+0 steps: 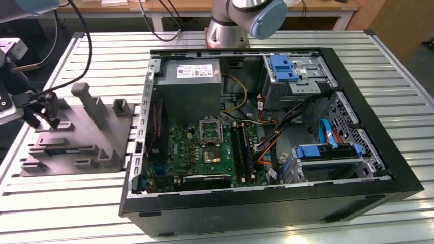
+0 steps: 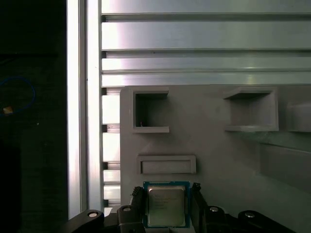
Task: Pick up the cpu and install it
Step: 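Pick up the cpu and move it towards the insertion slot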
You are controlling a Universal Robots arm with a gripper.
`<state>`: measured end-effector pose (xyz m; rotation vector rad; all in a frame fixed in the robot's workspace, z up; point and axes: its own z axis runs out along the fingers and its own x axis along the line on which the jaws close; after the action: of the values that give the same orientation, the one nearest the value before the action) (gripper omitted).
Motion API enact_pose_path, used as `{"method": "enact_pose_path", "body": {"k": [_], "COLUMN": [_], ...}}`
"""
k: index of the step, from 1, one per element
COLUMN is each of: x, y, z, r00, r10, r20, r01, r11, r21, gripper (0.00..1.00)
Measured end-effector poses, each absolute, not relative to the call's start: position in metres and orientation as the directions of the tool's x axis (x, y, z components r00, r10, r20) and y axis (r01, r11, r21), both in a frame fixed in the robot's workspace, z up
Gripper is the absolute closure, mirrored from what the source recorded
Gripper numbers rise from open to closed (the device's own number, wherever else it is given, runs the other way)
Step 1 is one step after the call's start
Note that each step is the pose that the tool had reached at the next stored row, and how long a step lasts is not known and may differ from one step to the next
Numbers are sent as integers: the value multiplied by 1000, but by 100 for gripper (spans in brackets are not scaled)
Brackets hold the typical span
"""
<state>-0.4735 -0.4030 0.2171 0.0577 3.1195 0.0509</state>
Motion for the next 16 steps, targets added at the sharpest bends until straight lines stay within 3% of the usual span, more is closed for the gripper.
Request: {"method": "enact_pose_path", "body": {"k": [16], "x": [-474], "y": [-403], "z": [225], "r00": [-999], "r10": [37], "r20": [-21], "r01": [37], "r11": [999], "r21": [33], "gripper": [53]}}
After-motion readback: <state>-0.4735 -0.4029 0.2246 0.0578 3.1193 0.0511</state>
